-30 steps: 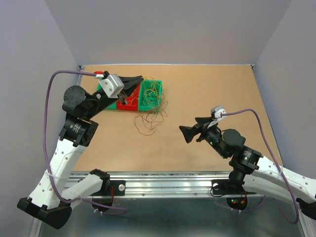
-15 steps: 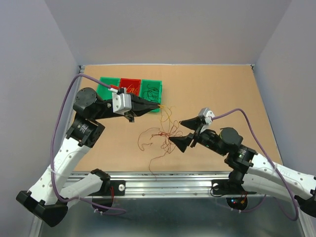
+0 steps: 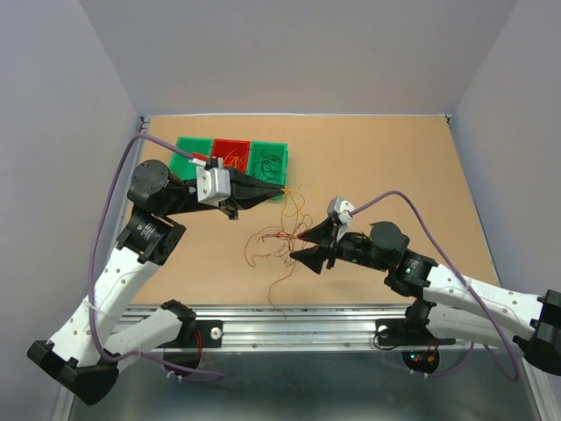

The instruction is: Untangle the cables

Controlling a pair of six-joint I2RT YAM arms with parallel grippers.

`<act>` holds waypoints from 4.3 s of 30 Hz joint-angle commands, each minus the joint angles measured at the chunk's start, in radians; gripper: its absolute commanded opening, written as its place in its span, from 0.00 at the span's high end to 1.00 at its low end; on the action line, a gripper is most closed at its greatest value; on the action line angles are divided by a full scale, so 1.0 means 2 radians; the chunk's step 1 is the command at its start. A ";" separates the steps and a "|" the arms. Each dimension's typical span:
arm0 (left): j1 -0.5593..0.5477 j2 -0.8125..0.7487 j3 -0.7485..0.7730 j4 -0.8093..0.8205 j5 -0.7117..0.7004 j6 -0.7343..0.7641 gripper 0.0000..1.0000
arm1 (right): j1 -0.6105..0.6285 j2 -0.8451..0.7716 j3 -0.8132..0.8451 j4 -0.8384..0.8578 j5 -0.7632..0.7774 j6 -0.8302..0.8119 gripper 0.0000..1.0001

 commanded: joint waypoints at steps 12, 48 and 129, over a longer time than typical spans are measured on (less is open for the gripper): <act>0.015 -0.061 -0.020 0.071 -0.396 -0.028 1.00 | -0.001 -0.036 0.000 0.013 0.177 0.037 0.99; 0.202 -0.045 -0.060 0.154 -0.210 -0.072 1.00 | 0.000 -0.251 -0.030 -0.107 0.501 0.096 0.66; 0.326 0.018 -0.061 0.143 -0.387 -0.173 1.00 | 0.005 -0.360 -0.066 -0.119 0.594 0.154 1.00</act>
